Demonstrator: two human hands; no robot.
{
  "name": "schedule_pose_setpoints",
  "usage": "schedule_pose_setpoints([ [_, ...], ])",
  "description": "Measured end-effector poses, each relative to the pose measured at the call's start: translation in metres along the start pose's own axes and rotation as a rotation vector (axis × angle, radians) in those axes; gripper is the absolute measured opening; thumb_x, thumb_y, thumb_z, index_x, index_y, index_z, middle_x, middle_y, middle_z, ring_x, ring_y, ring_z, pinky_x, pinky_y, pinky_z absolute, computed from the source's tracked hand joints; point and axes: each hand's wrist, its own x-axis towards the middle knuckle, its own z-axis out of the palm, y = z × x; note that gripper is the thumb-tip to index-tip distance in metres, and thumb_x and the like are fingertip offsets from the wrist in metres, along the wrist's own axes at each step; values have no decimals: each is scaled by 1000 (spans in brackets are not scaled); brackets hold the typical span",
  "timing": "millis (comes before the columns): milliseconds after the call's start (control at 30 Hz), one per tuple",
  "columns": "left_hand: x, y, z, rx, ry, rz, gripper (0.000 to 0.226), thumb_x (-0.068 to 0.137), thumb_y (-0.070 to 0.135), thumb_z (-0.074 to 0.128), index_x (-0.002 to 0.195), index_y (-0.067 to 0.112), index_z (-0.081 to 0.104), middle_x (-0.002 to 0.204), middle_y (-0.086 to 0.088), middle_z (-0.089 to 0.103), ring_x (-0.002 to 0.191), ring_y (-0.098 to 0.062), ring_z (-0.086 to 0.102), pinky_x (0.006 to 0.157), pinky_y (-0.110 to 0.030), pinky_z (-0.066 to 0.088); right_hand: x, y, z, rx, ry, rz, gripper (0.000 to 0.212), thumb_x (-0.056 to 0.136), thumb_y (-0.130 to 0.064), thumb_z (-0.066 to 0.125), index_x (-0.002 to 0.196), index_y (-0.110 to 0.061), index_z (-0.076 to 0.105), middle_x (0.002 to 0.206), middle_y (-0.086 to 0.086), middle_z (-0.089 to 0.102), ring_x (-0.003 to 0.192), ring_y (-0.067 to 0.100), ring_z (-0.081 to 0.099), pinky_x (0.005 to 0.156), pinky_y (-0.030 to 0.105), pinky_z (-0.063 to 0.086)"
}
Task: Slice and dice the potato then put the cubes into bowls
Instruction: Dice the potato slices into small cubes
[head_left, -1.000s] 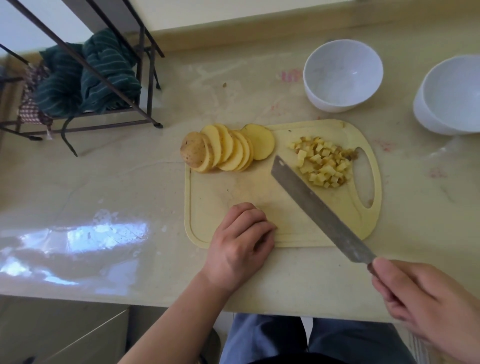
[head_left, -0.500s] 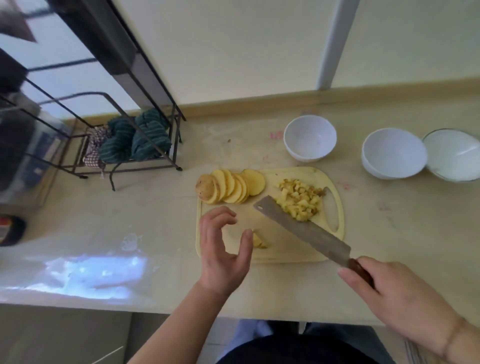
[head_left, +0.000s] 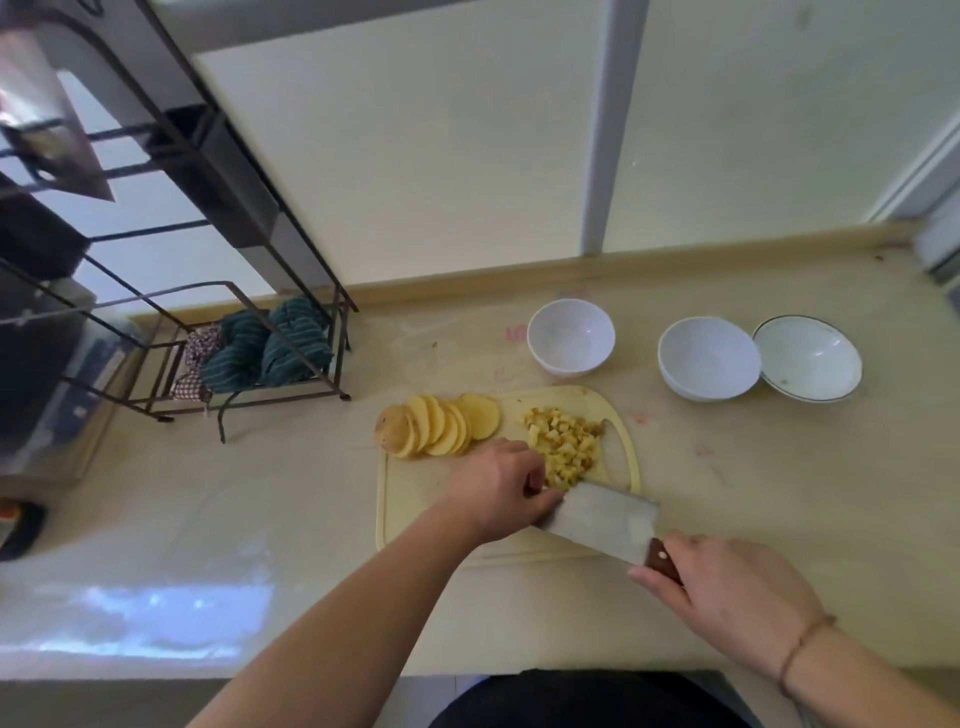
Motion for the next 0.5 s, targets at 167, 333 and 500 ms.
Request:
schedule_pose_setpoints([
  [167,12,6,3,-39,3,-25,28,92,41,70,79,19,60,80,8,52,86,-17,52,68,-31,42,0,6,0,2,24,-5,115,46,-73,-47,105,-34,45,97,-8,66,84,11,67,60,30,41],
  [333,21,9,6,-69,15,-51,27,94,36,69,81,14,63,82,4,53,85,-15,49,73,-30,43,0,7,-5,-14,19,-34,113,48,-72,-43,106,-34,46,100,-7,66,86,12,67,61,31,39],
  [500,22,13,5,-85,23,-46,24,96,33,68,83,12,65,84,5,53,88,-18,53,78,-34,47,1,8,-9,3,3,-28,120,42,-73,-47,106,-34,46,98,-7,66,85,13,66,60,31,40],
])
